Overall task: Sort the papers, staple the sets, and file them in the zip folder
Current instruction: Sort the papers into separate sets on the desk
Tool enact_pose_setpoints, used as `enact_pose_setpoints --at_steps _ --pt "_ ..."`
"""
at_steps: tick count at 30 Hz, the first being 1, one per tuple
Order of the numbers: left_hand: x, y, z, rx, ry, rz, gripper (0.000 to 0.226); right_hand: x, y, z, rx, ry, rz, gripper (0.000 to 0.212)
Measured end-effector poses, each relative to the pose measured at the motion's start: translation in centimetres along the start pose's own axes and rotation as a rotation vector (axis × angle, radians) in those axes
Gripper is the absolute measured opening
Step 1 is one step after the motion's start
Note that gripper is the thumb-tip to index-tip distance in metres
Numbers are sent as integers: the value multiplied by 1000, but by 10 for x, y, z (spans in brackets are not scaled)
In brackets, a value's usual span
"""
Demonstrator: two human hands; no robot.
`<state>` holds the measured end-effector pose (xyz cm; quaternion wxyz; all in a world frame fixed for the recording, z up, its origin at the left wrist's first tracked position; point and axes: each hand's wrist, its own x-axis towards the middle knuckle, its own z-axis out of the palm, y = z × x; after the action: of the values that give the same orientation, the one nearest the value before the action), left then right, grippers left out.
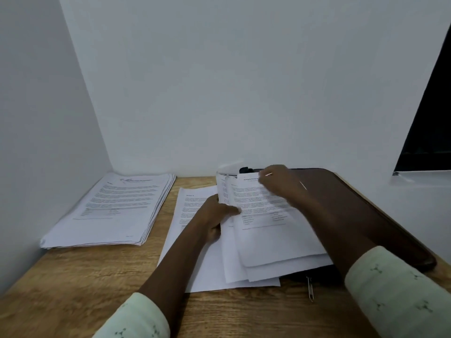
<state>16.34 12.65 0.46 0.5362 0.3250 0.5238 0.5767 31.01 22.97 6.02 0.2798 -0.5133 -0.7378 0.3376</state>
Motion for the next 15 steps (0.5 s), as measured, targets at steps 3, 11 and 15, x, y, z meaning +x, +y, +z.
enact_pose_setpoints --at_steps 3,11,15 --pt "1 1 -2 3 67 69 53 7 27 -30 -289 109 89 63" --pt "-15 29 -14 -47 -72 281 41 -7 40 -50 658 -264 80 32" --pt "-18 38 1 138 2 448 34 -6 24 -47 735 -270 -97 54"
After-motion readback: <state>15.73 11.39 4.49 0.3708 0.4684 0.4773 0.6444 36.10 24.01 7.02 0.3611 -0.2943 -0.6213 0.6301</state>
